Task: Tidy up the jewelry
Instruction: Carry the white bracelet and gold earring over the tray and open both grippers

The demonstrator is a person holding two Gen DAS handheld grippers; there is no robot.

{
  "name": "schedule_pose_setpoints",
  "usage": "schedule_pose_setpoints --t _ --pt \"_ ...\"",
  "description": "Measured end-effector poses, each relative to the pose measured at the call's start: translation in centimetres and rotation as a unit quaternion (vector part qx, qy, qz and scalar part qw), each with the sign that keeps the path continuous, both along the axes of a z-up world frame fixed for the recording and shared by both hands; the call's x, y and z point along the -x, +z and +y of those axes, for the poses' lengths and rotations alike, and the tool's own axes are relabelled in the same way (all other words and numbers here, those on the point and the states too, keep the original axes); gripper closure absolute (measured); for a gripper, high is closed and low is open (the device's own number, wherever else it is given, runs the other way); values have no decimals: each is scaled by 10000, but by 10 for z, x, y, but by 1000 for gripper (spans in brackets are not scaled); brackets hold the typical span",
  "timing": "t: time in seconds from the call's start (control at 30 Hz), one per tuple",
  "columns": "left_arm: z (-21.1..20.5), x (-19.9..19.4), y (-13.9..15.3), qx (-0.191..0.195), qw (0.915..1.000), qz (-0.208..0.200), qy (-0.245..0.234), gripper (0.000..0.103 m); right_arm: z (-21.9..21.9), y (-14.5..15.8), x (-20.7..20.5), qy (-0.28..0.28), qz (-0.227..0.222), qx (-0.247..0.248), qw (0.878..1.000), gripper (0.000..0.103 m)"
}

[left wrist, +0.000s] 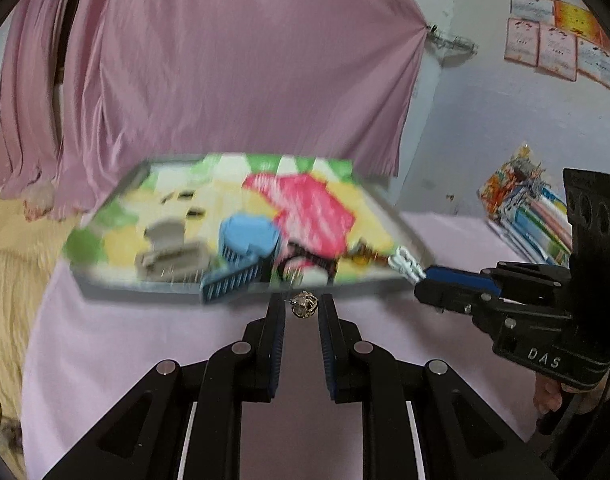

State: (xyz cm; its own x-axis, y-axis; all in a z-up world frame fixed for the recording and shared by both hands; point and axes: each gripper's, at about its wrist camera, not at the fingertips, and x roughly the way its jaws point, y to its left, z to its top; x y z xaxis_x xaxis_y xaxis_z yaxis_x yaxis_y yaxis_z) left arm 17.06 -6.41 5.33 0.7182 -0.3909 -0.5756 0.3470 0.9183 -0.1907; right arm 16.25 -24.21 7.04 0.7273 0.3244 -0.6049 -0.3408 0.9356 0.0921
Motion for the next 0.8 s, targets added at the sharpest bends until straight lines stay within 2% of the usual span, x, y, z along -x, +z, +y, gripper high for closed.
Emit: schedule_pose_setpoints --t 0.2,0.37,0.6,0.8 --pt "-22 -30 11 -41 9997 -196 -160 87 -21 8 -24 -496 -215 -221 9983 91" --pt "-37 -50 1 -95 9995 23 -307 87 -35 -8 -48 -694 -15 -465 9965 91" --pt "-49 -68 -16 -315 9985 334 -310 87 -32 -37 -68 -670 329 -529 9958 91" --pt "-55 -72 -23 -530 9970 468 -319 87 -29 -48 -76 -634 534 -491 9953 91"
